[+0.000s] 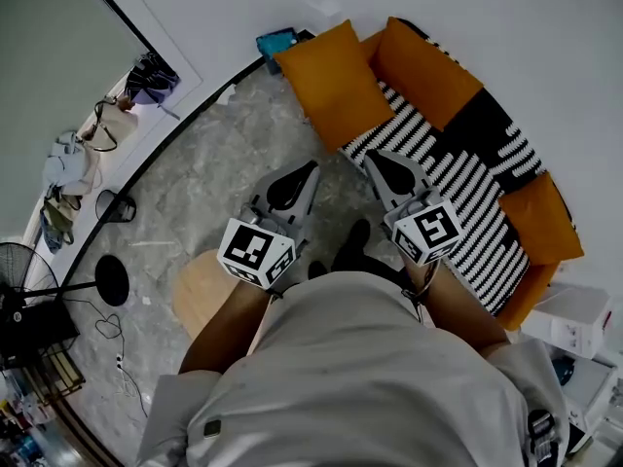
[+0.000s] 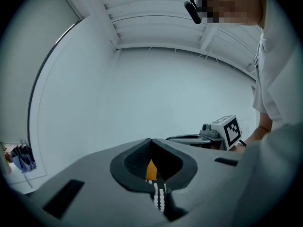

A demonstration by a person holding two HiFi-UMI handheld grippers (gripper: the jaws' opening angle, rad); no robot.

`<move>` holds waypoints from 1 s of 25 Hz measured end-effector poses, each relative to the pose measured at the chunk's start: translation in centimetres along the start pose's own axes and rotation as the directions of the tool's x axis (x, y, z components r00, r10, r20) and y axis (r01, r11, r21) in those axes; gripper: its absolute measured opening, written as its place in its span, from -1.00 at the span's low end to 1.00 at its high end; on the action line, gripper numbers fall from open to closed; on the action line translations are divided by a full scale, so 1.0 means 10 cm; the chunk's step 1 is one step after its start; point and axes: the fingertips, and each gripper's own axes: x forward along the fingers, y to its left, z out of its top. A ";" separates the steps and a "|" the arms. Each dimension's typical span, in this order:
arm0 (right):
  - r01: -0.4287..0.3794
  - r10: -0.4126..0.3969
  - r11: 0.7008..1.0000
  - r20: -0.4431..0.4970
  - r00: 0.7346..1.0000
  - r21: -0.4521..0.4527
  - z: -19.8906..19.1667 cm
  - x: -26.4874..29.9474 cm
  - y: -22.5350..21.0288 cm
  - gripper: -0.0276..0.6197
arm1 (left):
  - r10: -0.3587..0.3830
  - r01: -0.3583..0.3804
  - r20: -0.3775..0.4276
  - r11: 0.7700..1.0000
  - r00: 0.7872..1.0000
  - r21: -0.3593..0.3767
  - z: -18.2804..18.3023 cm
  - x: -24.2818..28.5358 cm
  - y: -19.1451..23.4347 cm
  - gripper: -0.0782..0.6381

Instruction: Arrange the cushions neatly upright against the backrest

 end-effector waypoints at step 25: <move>0.015 -0.015 1.000 0.007 1.000 0.025 -0.06 0.34 -1.96 -0.84 | -0.019 0.020 -0.043 1.000 0.999 0.015 0.05 2.04 0.43 -0.76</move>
